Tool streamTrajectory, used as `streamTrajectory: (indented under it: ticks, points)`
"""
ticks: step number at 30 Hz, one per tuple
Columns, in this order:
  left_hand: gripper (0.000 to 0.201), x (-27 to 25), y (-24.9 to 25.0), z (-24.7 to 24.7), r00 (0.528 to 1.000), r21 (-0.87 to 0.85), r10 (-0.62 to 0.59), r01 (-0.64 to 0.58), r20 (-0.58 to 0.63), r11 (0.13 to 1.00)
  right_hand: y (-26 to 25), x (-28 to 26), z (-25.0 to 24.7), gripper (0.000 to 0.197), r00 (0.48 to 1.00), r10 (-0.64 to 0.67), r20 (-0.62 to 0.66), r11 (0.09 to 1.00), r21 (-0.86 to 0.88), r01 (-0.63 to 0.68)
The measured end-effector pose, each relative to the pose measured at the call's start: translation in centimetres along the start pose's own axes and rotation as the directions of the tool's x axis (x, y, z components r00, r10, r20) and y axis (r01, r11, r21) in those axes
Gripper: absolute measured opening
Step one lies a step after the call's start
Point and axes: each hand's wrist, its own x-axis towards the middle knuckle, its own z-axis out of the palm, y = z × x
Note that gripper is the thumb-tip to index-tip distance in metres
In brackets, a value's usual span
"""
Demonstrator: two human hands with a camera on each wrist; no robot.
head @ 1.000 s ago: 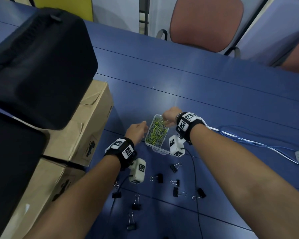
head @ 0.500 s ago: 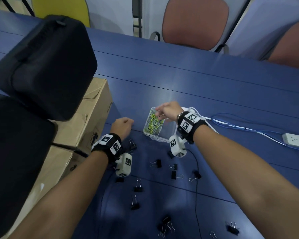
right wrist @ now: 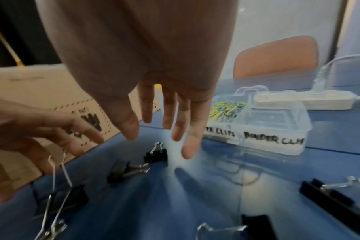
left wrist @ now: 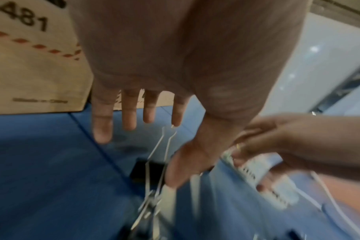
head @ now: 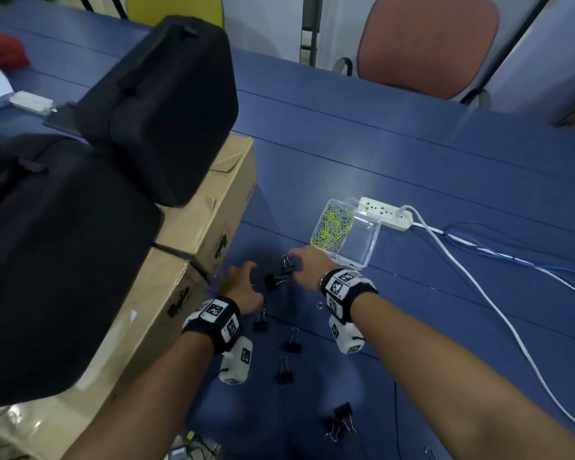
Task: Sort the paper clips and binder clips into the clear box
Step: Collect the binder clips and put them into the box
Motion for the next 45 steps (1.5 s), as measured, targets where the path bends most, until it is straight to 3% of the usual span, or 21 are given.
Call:
streamTrajectory:
  ticks: [3,5,11,15,19,24,29,32,36,40,43,45]
  points:
    - [0.099,-1.0,-0.6,1.8,0.995,0.092,-0.047,0.038,0.092,0.995,-1.3,1.2,1.9,0.08,0.996,0.057,0.07,0.992,-0.12,-0.048]
    - [0.103,-1.3,-1.1,2.5,0.993,0.173,-0.022,0.002,0.114,0.985,-2.2,1.9,2.7,0.087,0.993,0.068,0.101,0.986,-0.158,-0.052]
    - [0.096,-0.8,-2.5,3.2,0.981,0.289,0.174,-0.191,0.084,0.938,-3.3,3.3,4.7,0.057,0.997,0.04,0.072,0.956,-0.294,-0.017]
    - [0.087,-0.2,-1.8,2.9,0.974,0.375,0.202,-0.224,0.099,0.899,-3.1,3.7,4.4,0.041,0.998,-0.004,0.065,0.964,-0.263,0.022]
    - [0.082,0.5,-0.7,3.0,0.974,0.4,0.202,-0.228,0.107,0.888,-2.0,2.7,4.5,0.043,0.998,0.046,0.045,0.961,-0.275,-0.031]
    - [0.044,1.5,0.6,3.2,0.958,0.381,0.283,-0.28,0.051,0.881,0.2,1.1,4.8,0.036,0.999,0.043,0.014,0.959,-0.282,-0.037]
    - [0.053,3.0,1.2,3.3,0.959,0.356,0.281,-0.271,0.025,0.895,1.2,0.7,3.7,0.022,0.999,0.037,-0.024,0.999,-0.012,-0.037]
    - [0.055,3.9,1.5,2.8,0.973,0.231,0.228,-0.218,-0.021,0.948,1.6,-0.2,2.7,0.022,0.994,0.048,-0.096,0.971,0.236,-0.024]
    - [0.052,5.1,2.0,2.3,0.965,-0.014,0.202,-0.207,-0.168,0.978,2.5,-1.8,-0.7,0.025,0.975,0.088,-0.205,0.91,0.414,0.005]
    - [0.049,5.1,5.7,2.0,0.929,-0.22,0.239,-0.305,-0.282,0.926,5.4,-2.9,-4.3,0.026,0.922,0.249,-0.296,0.834,0.55,-0.049]
    - [0.051,4.8,10.9,2.3,0.88,-0.211,0.362,-0.435,-0.308,0.875,8.4,-3.0,-6.0,0.026,0.861,0.38,-0.339,0.779,0.619,-0.1]
    - [0.054,4.8,14.7,2.9,0.859,-0.189,0.442,-0.494,-0.257,0.849,10.3,-2.9,-6.8,0.03,0.816,0.462,-0.347,0.739,0.66,-0.138]
